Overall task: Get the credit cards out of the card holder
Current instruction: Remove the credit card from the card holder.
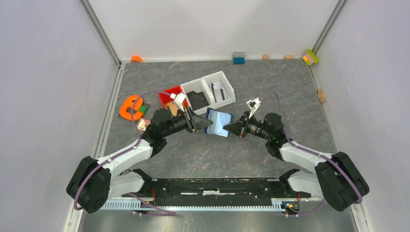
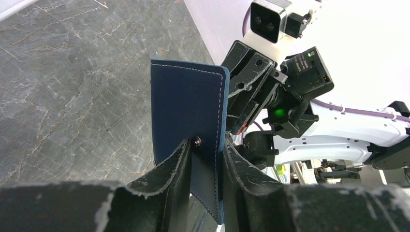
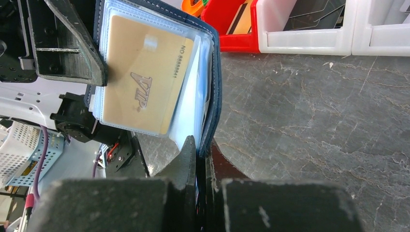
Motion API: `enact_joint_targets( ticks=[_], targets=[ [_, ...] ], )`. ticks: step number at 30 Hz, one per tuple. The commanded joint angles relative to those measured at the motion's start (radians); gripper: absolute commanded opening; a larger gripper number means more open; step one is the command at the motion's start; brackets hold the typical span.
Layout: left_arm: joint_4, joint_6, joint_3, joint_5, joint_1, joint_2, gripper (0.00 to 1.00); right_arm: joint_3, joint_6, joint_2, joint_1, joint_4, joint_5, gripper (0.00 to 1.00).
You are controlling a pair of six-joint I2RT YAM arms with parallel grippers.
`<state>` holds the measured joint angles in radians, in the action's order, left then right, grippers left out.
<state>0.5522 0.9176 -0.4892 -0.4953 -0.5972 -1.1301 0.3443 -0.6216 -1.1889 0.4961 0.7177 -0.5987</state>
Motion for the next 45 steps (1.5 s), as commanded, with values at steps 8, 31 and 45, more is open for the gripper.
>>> enact_joint_targets(
  ticks=[8,31,45],
  targets=[
    [0.085,-0.005,-0.04,-0.068,-0.013,-0.011,0.28,0.027,-0.008,0.0,0.001,0.082,-0.051,0.0],
    [0.14,0.017,-0.066,-0.125,-0.052,-0.065,0.26,0.023,-0.071,-0.049,0.004,0.183,-0.118,0.0],
    [-0.06,-0.078,-0.068,0.051,-0.055,0.012,0.05,0.029,-0.017,-0.015,0.003,0.082,-0.057,0.06]
  ],
)
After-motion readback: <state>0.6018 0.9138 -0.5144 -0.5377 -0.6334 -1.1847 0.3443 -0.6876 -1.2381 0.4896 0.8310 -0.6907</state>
